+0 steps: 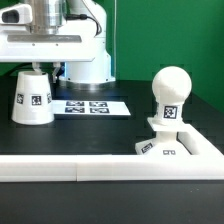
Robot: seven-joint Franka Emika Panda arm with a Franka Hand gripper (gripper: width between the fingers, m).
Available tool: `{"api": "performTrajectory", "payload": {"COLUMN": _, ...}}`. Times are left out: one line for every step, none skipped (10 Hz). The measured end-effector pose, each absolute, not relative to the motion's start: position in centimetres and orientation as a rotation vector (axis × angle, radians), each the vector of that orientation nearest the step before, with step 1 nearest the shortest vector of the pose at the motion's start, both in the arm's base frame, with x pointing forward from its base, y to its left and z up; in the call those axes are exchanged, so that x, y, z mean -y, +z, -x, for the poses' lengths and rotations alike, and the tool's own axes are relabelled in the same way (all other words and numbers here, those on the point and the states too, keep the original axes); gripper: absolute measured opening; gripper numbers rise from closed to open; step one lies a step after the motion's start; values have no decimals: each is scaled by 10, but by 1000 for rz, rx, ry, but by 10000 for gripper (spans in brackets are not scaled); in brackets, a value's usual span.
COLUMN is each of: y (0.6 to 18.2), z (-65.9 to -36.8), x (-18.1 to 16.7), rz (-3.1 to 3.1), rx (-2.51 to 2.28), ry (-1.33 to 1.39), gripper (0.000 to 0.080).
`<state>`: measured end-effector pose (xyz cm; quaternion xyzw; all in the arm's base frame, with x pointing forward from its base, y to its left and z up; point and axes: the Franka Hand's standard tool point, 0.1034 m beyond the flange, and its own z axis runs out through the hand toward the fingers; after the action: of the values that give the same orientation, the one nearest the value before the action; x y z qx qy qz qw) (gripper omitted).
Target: Assemble lamp
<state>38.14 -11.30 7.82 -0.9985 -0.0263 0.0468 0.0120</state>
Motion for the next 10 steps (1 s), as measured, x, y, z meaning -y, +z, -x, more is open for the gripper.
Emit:
{"api": "performTrajectory", "payload": {"y": 78, "z": -381, "x": 113, "rz": 3113, "rx": 82, "ry": 146, "gripper": 44}}
{"api": "performTrajectory", "payload": {"y": 78, "z": -381, "x": 113, "rz": 3113, "rx": 82, "ry": 146, "gripper": 44}}
{"api": "performTrajectory", "payload": {"y": 78, "z": -381, "x": 113, "rz": 3113, "rx": 82, "ry": 146, "gripper": 44}}
{"api": "performTrajectory", "payload": {"y": 78, "z": -381, "x": 113, "rz": 3113, "rx": 82, "ry": 146, "gripper": 44}}
{"api": "performTrajectory", "payload": {"y": 78, "z": -382, "x": 110, "rz": 3112, "rx": 39, "ry": 149, "gripper": 44}}
{"api": "performTrajectory", "payload": {"y": 82, "z": -383, "x": 97, "rz": 3103, "rx": -46, "ry": 168, "gripper": 44}}
{"api": "performTrajectory", "payload": {"y": 90, "z": -389, "x": 80, "rz": 3086, "rx": -95, "ry": 186, "gripper": 44}}
{"api": "performTrajectory", "payload": {"y": 97, "z": -397, "x": 66, "rz": 3070, "rx": -152, "ry": 207, "gripper": 44}}
{"api": "performTrajectory", "payload": {"y": 108, "z": -413, "x": 51, "rz": 3053, "rx": -183, "ry": 220, "gripper": 44}}
{"api": "performTrajectory", "payload": {"y": 119, "z": -433, "x": 38, "rz": 3050, "rx": -199, "ry": 215, "gripper": 44}}
